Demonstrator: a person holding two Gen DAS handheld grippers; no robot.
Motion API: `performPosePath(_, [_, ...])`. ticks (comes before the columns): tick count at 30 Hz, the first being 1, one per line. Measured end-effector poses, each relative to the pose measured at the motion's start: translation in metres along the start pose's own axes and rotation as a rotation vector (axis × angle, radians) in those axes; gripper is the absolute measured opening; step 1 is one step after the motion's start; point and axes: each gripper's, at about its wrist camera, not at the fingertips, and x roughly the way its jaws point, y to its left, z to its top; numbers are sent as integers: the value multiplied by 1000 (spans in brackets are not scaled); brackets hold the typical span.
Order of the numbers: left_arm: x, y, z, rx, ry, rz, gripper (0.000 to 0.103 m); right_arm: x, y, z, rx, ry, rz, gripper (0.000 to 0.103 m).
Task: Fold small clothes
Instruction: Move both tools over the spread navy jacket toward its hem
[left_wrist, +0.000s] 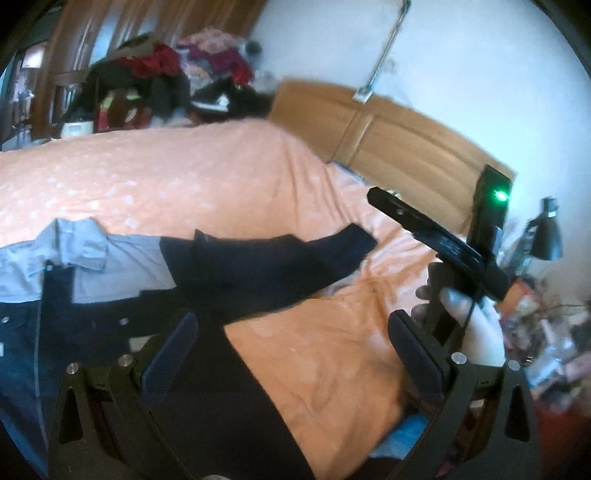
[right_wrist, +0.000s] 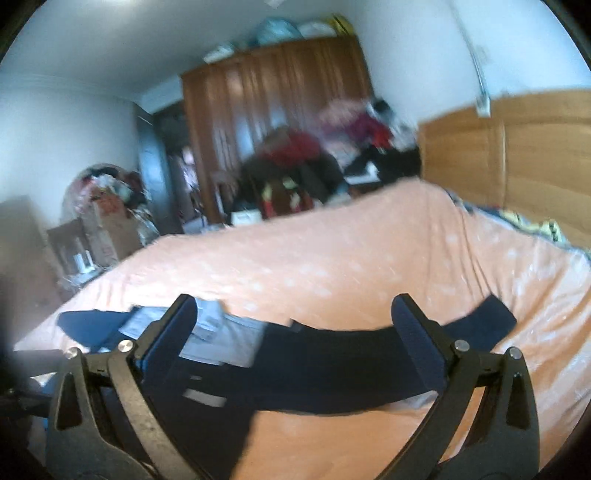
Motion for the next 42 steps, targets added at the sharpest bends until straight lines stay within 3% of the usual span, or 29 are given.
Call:
performPosePath(3, [-48,-11,-13,-5,-2,-110,103,-27,36,-2,-17,-4,50,103])
performPosePath(6, [-91,-25,-23,8,-21,-211,103,-24,59,-10,-72,46,63,103])
performPosePath(11, [-152,-38,-27,-3,-70,-333,103,-33,83,-29,-46,139,117,103])
performPosePath(14, [-188,-32,-25,-19,-117,-371,103,-42,98,-34,-46,157,125,103])
performPosePath(18, [-227,-17,-24,-26,-186,-339,103,-49,113,-37,-71,186,115,103])
performPosePath(20, [-236,-2,-24,-29,-220,-260,103,-48,117,-37,-81,202,113,103])
performPosePath(22, [-240,19,-22,-24,-238,-95,103,-45,120,-42,-82,233,94,103])
performPosePath(24, [-239,56,-19,-35,-236,155,103,-25,120,-53,-73,316,71,103])
performPosePath(27, [-230,124,-21,-106,-211,409,103,24,120,-85,-74,482,47,103])
performPosePath(28, [-223,161,-25,-171,-177,492,103,42,121,-99,-73,532,48,103])
performPosePath(32, [-187,257,-58,-305,-38,650,103,93,131,-148,-75,653,40,103])
performPosePath(36, [-123,325,-110,-388,203,705,103,129,138,-207,-95,805,-3,103])
performPosePath(37, [-111,333,-126,-406,250,702,103,127,137,-211,-87,789,-4,103])
performPosePath(38, [-103,338,-141,-408,276,701,103,122,135,-210,-74,760,0,103])
performPosePath(39, [-103,334,-146,-369,254,717,103,118,131,-209,-46,749,5,103])
performPosePath(42, [-99,326,-148,-335,259,747,103,106,124,-208,15,736,-7,103])
